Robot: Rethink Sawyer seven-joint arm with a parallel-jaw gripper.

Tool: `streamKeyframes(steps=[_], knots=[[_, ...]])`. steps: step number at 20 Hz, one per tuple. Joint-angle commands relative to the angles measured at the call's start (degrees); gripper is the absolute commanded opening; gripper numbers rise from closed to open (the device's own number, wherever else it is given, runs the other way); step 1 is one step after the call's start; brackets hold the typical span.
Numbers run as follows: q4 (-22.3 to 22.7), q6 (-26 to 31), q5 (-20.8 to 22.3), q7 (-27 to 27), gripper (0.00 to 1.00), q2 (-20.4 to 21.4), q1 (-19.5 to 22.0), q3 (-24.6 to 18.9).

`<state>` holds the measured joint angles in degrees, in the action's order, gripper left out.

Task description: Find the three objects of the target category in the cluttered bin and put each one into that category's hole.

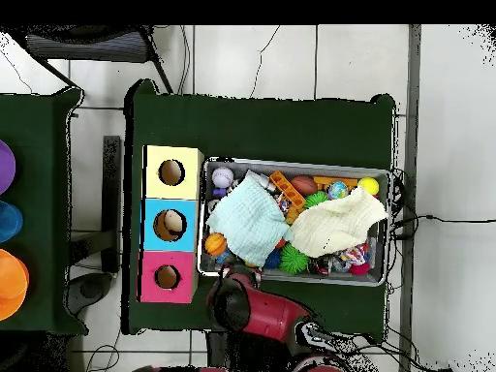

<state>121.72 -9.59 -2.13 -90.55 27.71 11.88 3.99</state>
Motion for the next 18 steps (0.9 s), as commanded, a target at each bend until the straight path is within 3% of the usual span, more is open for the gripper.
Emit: streamKeyframes(steps=[1, 5, 11, 18], knots=[[-9.3, -4.9, -3.2, -14.3, 1.00, -11.1, 3.3, -6.4], [-10.0, -8.8, -2.5, -15.5, 1.00, -14.0, 4.4, -7.9], [-5.9, -4.8, -5.3, -15.1, 1.00, -5.0, 1.0, -5.8], [-4.2, 11.8, -9.0, -11.8, 1.00, 5.8, -4.9, -0.8]])
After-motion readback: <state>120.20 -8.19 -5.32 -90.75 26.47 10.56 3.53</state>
